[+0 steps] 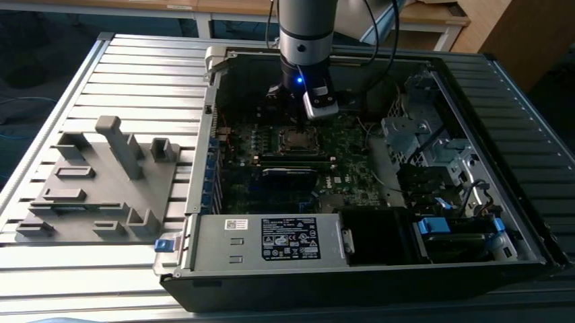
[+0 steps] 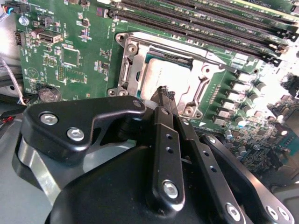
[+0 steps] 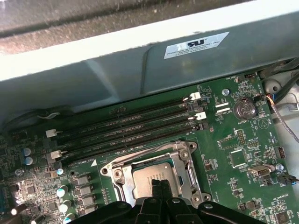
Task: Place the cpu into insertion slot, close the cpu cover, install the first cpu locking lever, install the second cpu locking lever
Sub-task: 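Install the second cpu locking lever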
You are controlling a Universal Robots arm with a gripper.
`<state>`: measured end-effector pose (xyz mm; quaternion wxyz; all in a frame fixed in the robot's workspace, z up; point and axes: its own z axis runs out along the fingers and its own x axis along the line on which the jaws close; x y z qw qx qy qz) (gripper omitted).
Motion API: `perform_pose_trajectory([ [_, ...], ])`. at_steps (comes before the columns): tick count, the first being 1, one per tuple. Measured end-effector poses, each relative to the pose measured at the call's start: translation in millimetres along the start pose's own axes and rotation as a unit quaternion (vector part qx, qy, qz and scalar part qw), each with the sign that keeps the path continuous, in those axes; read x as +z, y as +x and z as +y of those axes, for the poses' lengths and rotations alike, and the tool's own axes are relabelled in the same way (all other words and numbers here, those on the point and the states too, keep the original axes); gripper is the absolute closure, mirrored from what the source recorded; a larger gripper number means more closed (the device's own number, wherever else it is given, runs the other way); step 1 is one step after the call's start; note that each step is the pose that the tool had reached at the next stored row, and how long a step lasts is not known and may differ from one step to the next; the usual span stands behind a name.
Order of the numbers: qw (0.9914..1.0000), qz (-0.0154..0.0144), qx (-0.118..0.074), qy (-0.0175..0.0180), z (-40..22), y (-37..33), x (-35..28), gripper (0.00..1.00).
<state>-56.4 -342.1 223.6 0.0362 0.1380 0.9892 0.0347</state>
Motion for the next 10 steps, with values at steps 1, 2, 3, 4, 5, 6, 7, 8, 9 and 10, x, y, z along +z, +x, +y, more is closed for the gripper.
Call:
perform_pose_trajectory([
  [1, 1.00000, 0.0000, 0.000, 0.0000, 0.0, 0.0, -0.1, 0.89],
  [2, 1.00000, 0.0000, 0.000, 0.0001, 0.0, 0.0, -0.3, 0.89],
  [3, 1.00000, 0.0001, 0.000, 0.0004, 0.0, 0.0, -0.9, 0.89],
  [4, 1.00000, 0.0001, 0.000, 0.0002, 0.1, -0.1, -1.7, 0.89],
  [5, 1.00000, 0.0000, 0.000, 0.0000, 0.2, -0.2, -2.6, 0.89],
  [6, 1.00000, 0.0000, 0.000, 0.0001, 0.3, -0.2, -3.6, 0.89],
  [7, 1.00000, 0.0000, 0.000, 0.0001, 0.3, -0.3, -4.4, 0.89],
  [8, 1.00000, 0.0000, 0.000, 0.0000, 0.4, -0.3, -5.4, 0.89],
  [9, 1.00000, 0.0000, 0.000, 0.0000, 0.5, -0.4, -6.4, 0.89],
  [10, 1.00000, 0.0000, 0.000, 0.0000, 0.6, -0.4, -7.3, 0.89],
])
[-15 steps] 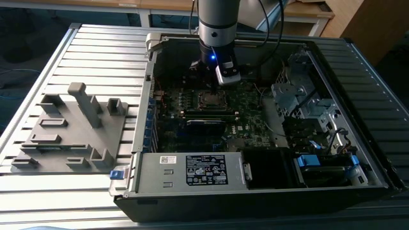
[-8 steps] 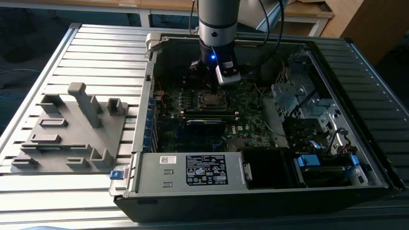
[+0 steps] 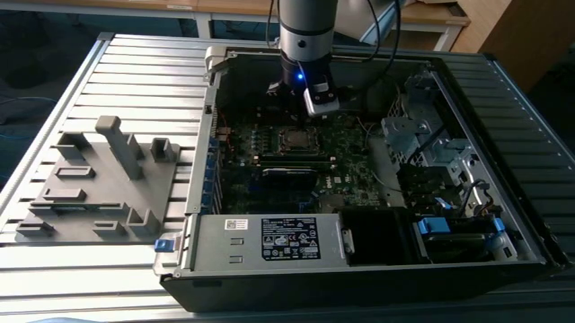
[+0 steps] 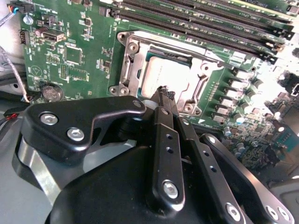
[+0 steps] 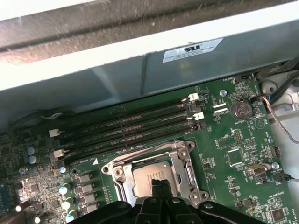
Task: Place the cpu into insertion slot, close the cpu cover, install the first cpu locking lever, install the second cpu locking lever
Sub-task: 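Install the second cpu locking lever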
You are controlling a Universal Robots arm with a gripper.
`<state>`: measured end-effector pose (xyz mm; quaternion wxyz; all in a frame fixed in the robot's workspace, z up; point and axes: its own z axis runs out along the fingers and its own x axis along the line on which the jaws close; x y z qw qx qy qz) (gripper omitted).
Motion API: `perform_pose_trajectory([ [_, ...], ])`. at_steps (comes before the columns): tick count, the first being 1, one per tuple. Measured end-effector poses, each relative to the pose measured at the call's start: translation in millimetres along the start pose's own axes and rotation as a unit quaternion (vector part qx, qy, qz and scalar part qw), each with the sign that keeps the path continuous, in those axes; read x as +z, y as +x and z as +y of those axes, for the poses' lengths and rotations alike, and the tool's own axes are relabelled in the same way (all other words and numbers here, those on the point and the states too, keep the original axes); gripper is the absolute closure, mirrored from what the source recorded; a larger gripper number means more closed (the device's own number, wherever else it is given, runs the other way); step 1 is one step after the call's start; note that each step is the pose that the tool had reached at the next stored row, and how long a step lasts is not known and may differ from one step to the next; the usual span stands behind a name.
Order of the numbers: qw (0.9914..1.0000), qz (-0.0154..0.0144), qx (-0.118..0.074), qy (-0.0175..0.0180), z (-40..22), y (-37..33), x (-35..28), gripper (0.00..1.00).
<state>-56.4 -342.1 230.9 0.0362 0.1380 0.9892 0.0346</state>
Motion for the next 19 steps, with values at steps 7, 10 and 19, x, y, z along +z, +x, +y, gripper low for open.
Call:
perform_pose_trajectory([
  [7, 1.00000, 0.0000, 0.000, 0.0000, 0.6, -0.5, -8.0, 0.89],
  [10, 1.00000, 0.0000, 0.000, 0.0000, 0.9, -0.7, -11.3, 0.89],
  [19, 1.00000, 0.0001, 0.000, 0.0003, 1.0, -0.9, -13.7, 0.89],
])
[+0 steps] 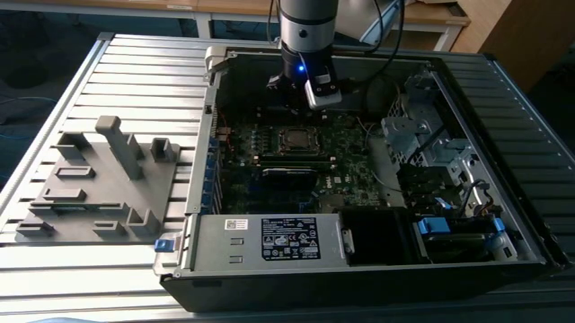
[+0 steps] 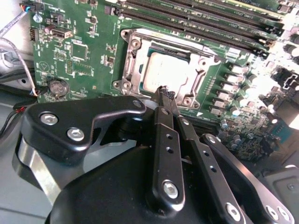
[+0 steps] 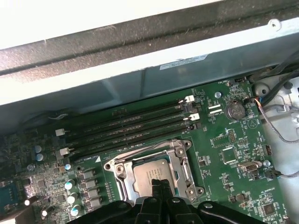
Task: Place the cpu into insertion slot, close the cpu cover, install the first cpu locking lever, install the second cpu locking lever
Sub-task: 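Install the second cpu locking lever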
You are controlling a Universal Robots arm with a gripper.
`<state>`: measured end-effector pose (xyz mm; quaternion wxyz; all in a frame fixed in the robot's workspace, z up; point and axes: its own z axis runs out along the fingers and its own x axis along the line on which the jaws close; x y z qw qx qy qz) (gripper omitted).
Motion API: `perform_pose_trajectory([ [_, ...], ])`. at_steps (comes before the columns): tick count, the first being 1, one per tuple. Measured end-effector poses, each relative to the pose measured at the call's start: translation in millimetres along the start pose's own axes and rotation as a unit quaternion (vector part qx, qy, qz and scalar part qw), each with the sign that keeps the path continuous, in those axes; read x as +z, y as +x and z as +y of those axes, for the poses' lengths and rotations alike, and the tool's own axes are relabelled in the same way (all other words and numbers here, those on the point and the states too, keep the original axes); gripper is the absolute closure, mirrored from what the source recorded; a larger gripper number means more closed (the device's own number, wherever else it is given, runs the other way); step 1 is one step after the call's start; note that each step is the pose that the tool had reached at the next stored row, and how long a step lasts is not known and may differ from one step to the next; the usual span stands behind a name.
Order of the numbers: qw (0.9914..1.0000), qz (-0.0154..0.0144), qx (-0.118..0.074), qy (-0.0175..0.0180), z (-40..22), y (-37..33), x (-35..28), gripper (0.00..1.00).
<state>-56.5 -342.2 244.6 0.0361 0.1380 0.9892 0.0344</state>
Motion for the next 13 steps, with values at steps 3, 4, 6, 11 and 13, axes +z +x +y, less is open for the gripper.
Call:
perform_pose_trajectory([
  [3, 1.00000, -0.0001, 0.000, -0.0002, 0.4, -0.3, -4.2, 0.89],
  [4, 1.00000, -0.0001, 0.000, -0.0003, 0.5, -0.4, -5.8, 0.89],
  [6, 1.00000, -0.0001, 0.000, -0.0003, 0.7, -0.5, -8.5, 0.89],
  [11, 1.00000, -0.0001, 0.000, -0.0004, 0.8, -0.6, -9.3, 0.89],
  [13, 1.00000, -0.0009, 0.000, 0.0028, 0.8, -0.6, -9.4, 0.89],
])
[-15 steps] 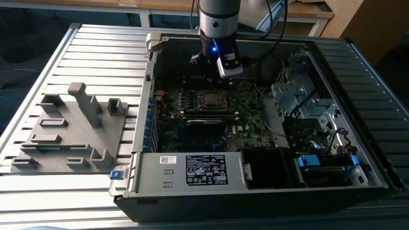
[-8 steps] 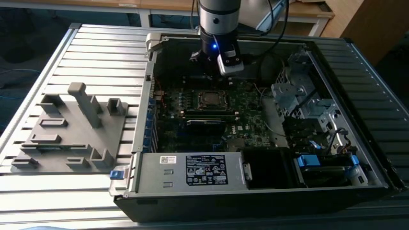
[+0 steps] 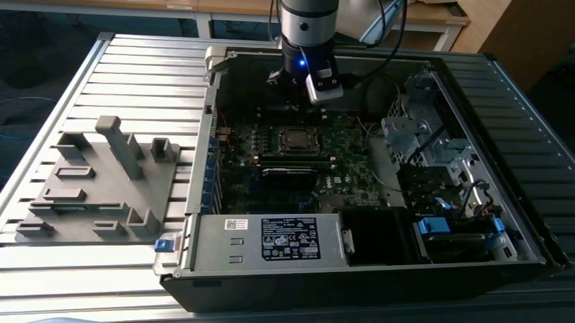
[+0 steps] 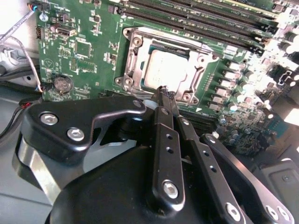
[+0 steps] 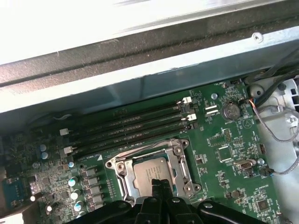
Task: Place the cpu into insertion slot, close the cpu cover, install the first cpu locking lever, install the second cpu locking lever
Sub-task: 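Install the second cpu locking lever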
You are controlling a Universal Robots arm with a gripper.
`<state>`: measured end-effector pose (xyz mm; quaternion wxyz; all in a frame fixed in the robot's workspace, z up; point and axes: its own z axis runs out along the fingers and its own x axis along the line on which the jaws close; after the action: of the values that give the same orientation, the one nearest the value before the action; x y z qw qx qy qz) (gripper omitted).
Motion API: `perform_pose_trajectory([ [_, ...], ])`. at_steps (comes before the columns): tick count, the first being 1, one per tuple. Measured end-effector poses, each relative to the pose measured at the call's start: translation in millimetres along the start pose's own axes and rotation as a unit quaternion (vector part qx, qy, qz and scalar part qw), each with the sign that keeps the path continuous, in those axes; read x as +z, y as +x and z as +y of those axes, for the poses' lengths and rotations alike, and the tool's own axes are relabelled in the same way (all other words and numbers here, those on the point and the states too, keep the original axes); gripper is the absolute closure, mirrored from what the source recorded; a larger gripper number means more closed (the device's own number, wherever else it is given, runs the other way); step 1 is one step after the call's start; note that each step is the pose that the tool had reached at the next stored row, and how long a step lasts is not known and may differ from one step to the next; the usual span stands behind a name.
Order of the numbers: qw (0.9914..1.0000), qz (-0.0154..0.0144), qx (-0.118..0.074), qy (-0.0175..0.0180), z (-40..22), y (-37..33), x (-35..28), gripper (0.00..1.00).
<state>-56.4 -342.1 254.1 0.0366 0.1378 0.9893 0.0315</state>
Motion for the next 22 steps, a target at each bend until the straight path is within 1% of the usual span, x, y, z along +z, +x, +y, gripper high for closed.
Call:
perform_pose_trajectory([
  [3, 0.99993, -0.0028, -0.005, 0.0106, 0.0, 0.0, 0.0, 0.89],
  [7, 0.99965, -0.0061, -0.011, 0.0232, 0.0, 0.0, 0.1, 0.89],
  [8, 0.99960, -0.0065, -0.012, 0.0246, -0.3, 0.0, 0.1, 0.89],
  [14, 0.99953, -0.0068, -0.014, 0.0261, -7.0, -2.0, -0.3, 0.89],
  [22, 0.99952, -0.0069, -0.015, 0.0264, -21.5, -6.1, -1.0, 0.89],
])
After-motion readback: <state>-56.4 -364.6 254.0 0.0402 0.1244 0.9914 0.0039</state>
